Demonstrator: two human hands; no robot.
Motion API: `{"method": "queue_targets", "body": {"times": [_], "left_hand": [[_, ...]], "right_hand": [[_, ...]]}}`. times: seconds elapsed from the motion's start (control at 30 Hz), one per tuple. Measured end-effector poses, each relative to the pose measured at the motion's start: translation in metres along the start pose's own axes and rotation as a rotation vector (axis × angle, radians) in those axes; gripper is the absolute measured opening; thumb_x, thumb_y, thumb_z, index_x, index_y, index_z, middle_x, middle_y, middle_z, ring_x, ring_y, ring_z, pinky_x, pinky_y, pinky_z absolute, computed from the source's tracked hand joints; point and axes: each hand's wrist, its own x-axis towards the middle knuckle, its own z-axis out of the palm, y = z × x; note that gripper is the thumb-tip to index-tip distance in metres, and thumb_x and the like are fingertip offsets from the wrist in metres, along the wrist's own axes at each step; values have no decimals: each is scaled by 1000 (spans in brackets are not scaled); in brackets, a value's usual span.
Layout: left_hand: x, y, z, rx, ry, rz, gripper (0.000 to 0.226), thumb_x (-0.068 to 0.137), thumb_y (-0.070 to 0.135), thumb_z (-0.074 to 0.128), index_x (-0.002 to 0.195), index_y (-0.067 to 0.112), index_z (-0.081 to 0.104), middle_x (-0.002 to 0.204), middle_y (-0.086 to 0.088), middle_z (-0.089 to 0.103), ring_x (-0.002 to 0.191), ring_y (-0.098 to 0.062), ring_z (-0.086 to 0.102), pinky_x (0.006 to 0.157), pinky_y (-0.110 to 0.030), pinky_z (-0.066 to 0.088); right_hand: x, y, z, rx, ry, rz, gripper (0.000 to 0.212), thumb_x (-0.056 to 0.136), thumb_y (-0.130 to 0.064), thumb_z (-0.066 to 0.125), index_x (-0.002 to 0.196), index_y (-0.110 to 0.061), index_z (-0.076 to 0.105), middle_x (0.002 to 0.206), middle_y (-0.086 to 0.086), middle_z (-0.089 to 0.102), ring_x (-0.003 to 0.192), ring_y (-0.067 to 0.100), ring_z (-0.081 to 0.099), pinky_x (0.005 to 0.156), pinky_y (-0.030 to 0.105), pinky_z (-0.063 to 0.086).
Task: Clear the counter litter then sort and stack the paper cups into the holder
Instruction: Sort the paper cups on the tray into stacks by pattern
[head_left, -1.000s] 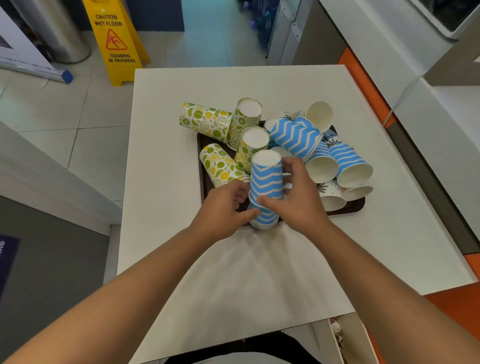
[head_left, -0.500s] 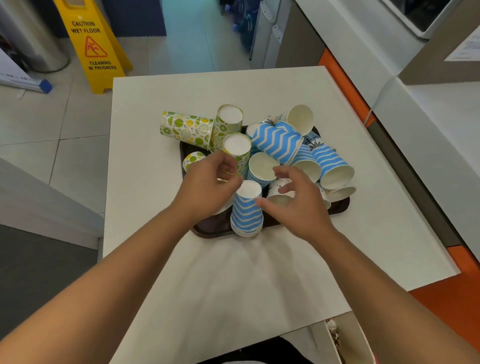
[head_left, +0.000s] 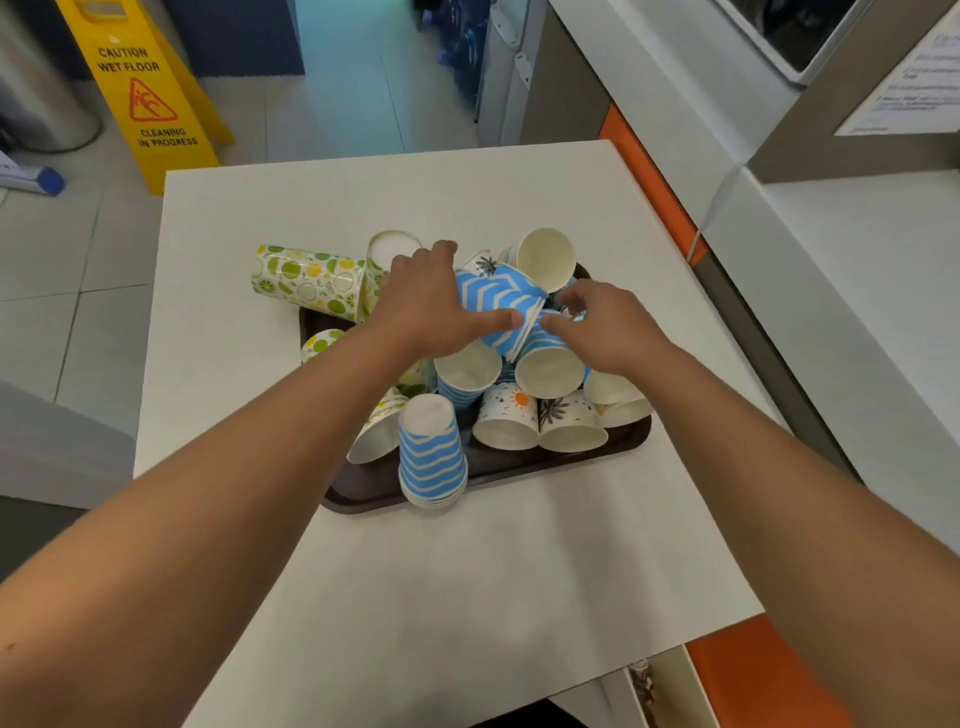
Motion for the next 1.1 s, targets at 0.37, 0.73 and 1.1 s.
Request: {"method": "queue_targets", "body": {"times": [0.37, 0.73, 1.1], "left_hand": [[9, -5, 12, 107, -46, 21, 116, 50, 81, 70, 143, 19, 38, 135, -6, 51, 125, -29, 46, 104, -44, 33], [-8, -15, 2, -264, -42, 50, 93, 44, 56, 91, 115, 22, 42, 105, 3, 57, 94, -15, 58, 74, -30, 50], [-60, -45, -51, -438, 105, 79, 84, 46, 46, 93, 113, 26, 46, 102, 11, 61, 88, -5, 63, 74, -22, 54]], "right_hand": [[27, 2, -1, -255, -311, 46, 81, 67, -68, 66, 130, -21, 48, 127, 10, 54, 121, 28, 45, 82, 35, 40], [24, -7, 8, -139, -292, 51, 71, 78, -54, 68, 133, -16, 45, 132, 8, 53, 120, 28, 50, 85, 32, 42], [13, -25, 15, -46, -164, 136, 82, 71, -36, 79, 132, -7, 32, 111, 8, 55, 97, 23, 53, 70, 31, 36]]}}
